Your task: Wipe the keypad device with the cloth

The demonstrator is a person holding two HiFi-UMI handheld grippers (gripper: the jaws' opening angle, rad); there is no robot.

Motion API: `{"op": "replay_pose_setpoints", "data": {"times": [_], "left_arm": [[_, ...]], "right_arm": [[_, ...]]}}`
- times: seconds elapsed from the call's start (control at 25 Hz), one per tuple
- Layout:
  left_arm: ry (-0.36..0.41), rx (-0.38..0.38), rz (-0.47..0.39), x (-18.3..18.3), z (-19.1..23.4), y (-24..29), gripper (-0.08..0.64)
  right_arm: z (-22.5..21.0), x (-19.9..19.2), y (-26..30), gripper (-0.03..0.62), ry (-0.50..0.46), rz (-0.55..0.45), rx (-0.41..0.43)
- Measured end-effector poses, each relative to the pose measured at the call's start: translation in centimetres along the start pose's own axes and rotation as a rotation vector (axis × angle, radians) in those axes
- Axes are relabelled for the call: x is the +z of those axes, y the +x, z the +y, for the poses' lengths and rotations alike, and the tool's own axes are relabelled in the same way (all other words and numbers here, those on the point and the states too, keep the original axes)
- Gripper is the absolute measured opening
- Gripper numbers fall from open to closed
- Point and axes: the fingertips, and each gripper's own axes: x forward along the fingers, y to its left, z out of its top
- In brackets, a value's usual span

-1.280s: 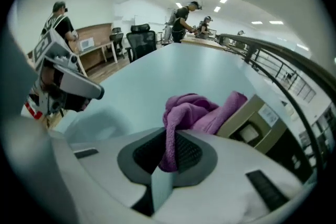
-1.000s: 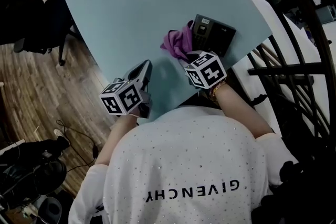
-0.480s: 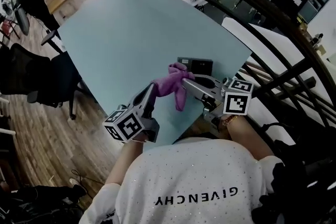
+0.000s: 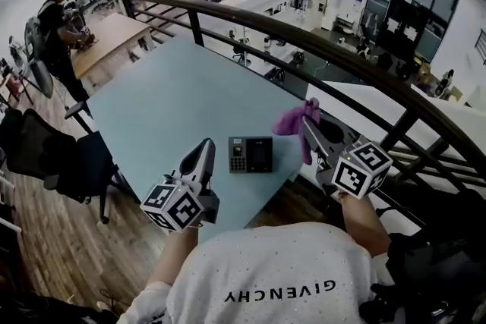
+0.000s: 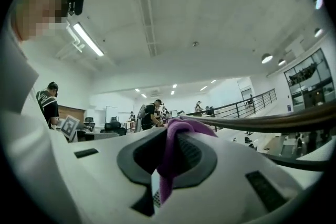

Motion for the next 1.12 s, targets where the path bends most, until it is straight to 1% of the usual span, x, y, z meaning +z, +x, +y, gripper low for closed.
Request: {"op": "replay_pose_setpoints", "data": {"times": [0.04,0.12,0.2,0.28,0.4,0.48,0.56,0.72,0.96,1.12], "left_arm": [[0.017,0.019,0.003,-0.1,-0.8,0.0,0.002],[0.027,0.057,0.012,-0.2,-2.0,-0.4,0.002],[0.015,0.065,0.025,-0.2,-3.2,-0.9,0.002],[0.009,0.066,0.046,-0.6,-4.7,-1.1,0.002],[0.001,0.077,0.085,-1.9,-6.2,-0.8,0.002],[-0.013,0.067,0.095,-3.1,-7.0,-1.1,0.002],[-0.014,0.064,0.101,-4.6,-7.7,-1.7,0.002],[-0.022,0.069,0.100,-6.2,-9.3,-3.1,0.002],[-0.036,0.086,0.098,-8.1,-12.1,-5.8,0.002],[-0.058,0.108,0.125,-10.1,-12.7,-8.0,0.002]], "right_arm": [[-0.4,-0.1,-1.2,0.026,-0.007,0.020,-0.022],[-1.0,-0.7,-3.1,0.026,-0.014,0.070,-0.070],[-1.5,-1.4,-4.6,0.026,-0.018,0.128,-0.120],[-2.0,-1.9,-6.1,0.026,-0.018,0.172,-0.141],[-3.0,-2.1,-7.7,0.025,-0.001,0.181,-0.146],[-3.5,-2.6,-8.5,0.025,0.024,0.167,-0.148],[-3.5,-3.6,-9.3,0.024,0.028,0.164,-0.148],[-2.9,-5.0,-11.0,0.022,0.004,0.178,-0.130],[-2.2,-6.5,-14.8,0.023,0.016,0.204,-0.113],[-1.4,-8.8,-16.8,0.023,0.032,0.243,-0.118]]}}
